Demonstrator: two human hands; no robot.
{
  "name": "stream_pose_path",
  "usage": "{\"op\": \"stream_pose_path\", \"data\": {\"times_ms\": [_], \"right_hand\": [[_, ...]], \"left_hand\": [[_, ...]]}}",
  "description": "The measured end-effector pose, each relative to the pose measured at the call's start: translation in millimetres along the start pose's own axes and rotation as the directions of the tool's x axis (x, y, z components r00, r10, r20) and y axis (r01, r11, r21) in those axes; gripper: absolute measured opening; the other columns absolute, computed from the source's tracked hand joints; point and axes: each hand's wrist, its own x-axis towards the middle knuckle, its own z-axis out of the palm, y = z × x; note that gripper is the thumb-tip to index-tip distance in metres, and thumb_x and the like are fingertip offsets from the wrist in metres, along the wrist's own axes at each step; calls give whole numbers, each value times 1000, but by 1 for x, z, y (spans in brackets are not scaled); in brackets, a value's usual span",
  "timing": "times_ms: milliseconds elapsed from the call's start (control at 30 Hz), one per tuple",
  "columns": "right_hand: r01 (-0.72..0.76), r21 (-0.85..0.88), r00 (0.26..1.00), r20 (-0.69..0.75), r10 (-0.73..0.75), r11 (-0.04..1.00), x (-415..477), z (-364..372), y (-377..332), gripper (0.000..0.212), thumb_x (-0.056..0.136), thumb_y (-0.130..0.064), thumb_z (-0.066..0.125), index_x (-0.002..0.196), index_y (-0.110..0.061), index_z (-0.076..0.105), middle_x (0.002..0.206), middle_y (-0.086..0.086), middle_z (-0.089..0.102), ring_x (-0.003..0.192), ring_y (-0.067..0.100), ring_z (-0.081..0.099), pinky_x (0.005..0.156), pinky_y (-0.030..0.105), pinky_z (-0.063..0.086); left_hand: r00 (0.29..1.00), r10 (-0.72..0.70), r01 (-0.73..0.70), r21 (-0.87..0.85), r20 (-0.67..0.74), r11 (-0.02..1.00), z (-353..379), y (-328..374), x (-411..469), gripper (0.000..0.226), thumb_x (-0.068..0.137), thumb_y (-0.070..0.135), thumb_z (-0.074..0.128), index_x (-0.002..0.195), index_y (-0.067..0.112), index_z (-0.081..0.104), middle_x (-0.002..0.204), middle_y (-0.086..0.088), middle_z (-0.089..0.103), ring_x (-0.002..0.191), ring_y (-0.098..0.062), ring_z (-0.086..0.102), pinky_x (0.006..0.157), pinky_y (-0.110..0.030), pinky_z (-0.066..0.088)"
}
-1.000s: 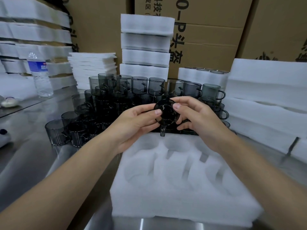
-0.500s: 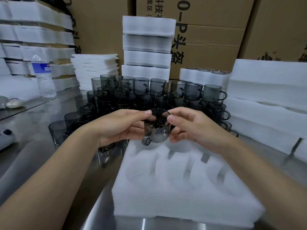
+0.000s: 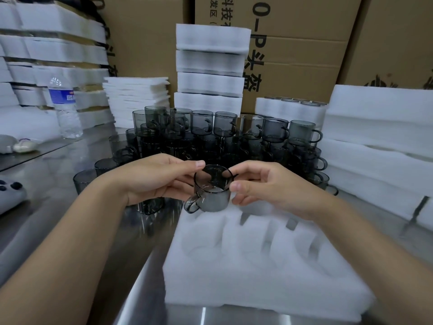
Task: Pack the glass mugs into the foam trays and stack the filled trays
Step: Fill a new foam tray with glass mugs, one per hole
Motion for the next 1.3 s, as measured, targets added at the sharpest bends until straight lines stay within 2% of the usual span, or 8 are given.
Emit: {"op": "stream_pose_path", "data": {"times_ms": [100,333,633,767,1000,1100,1233,1300], "right_hand": [[-4,-18,1000,6,4,1000,0,0,0,41,68,-44,73,105,-27,69,94,-5,73,86,13,70,77,22,54],[-15,-47,1000,-12,15,999,0,1,0,42,68,-46,68,104,-25,70,89,-8,73,84,11,70,80,24,56],[-69,-22,997,-33,68,997,1,1,1,21,86,-10,67,107,-13,68,90,0,73,84,15,70,83,26,55],[-54,-24,998,-29,53,998,0,1,0,21,87,-11,66,108,-16,69,91,1,72,83,14,70,80,24,54],[21,-145,999,-39,-27,989,-3,0,0,33,89,-23,66,112,-47,66,82,-9,64,71,11,67,81,30,52],[40,-212,998,-46,-51,976,-4,1,-3,26,90,-22,64,104,-43,71,85,7,66,65,11,59,64,17,45],[14,-292,997,-64,-34,956,-4,4,-2,21,90,-20,63,88,-37,76,84,6,68,70,23,52,63,30,41],[12,-294,997,-74,-35,956,-4,5,-2,20,89,-21,63,85,-36,76,78,-1,69,65,13,51,59,23,39]], "left_hand": [[999,-29,30,-46,19,998,0,2,-2,56,58,50,69,97,10,75,101,-5,74,72,-8,68,61,-17,53],[998,-35,35,-4,-49,999,3,-1,2,58,50,49,73,93,11,77,105,3,73,107,-11,64,66,-18,54],[999,22,-29,245,32,969,-2,-3,0,44,54,59,69,91,37,76,98,12,74,89,6,66,63,-12,49],[998,23,-36,243,56,969,-4,-5,1,48,54,57,70,99,39,74,104,12,72,96,1,66,71,-18,50],[995,31,-52,234,93,971,-4,-4,2,50,57,54,69,105,37,70,106,9,72,100,-5,66,73,-19,53],[994,29,-54,249,105,967,-4,-4,1,49,60,54,68,106,37,69,107,10,72,99,-3,66,71,-16,53],[995,23,-47,257,95,965,-4,-4,1,53,59,55,69,109,37,68,109,14,71,101,0,65,72,-17,54],[996,19,-42,258,91,965,-5,-5,1,53,60,54,68,110,36,67,111,14,70,104,-1,64,78,-22,54]]}}
